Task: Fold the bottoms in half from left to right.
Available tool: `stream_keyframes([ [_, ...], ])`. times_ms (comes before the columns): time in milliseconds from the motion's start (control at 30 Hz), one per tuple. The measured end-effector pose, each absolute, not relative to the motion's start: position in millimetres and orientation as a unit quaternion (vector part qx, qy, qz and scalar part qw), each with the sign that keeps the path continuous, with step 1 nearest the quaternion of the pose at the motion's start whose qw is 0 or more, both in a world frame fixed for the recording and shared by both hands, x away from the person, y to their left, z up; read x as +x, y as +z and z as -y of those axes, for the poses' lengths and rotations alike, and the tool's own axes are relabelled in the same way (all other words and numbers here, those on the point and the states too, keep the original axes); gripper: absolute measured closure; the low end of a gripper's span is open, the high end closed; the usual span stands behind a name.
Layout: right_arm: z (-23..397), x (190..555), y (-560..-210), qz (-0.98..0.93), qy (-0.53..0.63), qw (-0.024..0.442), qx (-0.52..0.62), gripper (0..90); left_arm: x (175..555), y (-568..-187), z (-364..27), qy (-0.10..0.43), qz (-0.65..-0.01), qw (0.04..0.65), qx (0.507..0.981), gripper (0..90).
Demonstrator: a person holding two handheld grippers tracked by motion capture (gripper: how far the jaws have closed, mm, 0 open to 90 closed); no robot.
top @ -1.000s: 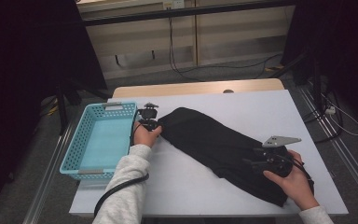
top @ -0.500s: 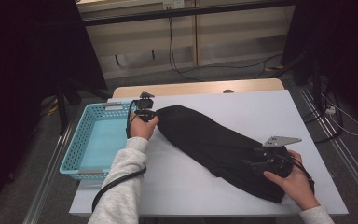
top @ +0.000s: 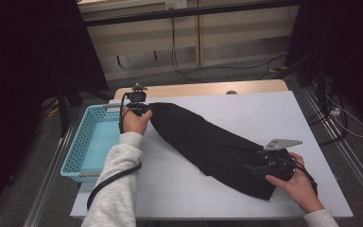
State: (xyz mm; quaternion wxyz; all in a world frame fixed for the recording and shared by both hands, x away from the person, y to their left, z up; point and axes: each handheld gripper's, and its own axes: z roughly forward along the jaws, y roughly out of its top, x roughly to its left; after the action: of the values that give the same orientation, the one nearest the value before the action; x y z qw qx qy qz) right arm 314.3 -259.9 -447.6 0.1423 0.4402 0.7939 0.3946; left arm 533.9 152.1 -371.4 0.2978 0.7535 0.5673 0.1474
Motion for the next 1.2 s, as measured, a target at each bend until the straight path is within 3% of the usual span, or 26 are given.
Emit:
stream_keyframes([
  [333,257,316,-449,-0.795,0.393,0.14,0.441,22.0,526,-376,-146,0.106,-0.559,0.318,0.758,84.1],
  [1200,252,316,-453,-0.799,0.388,0.137,0.439,20.6,456,-411,-79,0.034,-0.427,0.417,0.802,84.1],
])
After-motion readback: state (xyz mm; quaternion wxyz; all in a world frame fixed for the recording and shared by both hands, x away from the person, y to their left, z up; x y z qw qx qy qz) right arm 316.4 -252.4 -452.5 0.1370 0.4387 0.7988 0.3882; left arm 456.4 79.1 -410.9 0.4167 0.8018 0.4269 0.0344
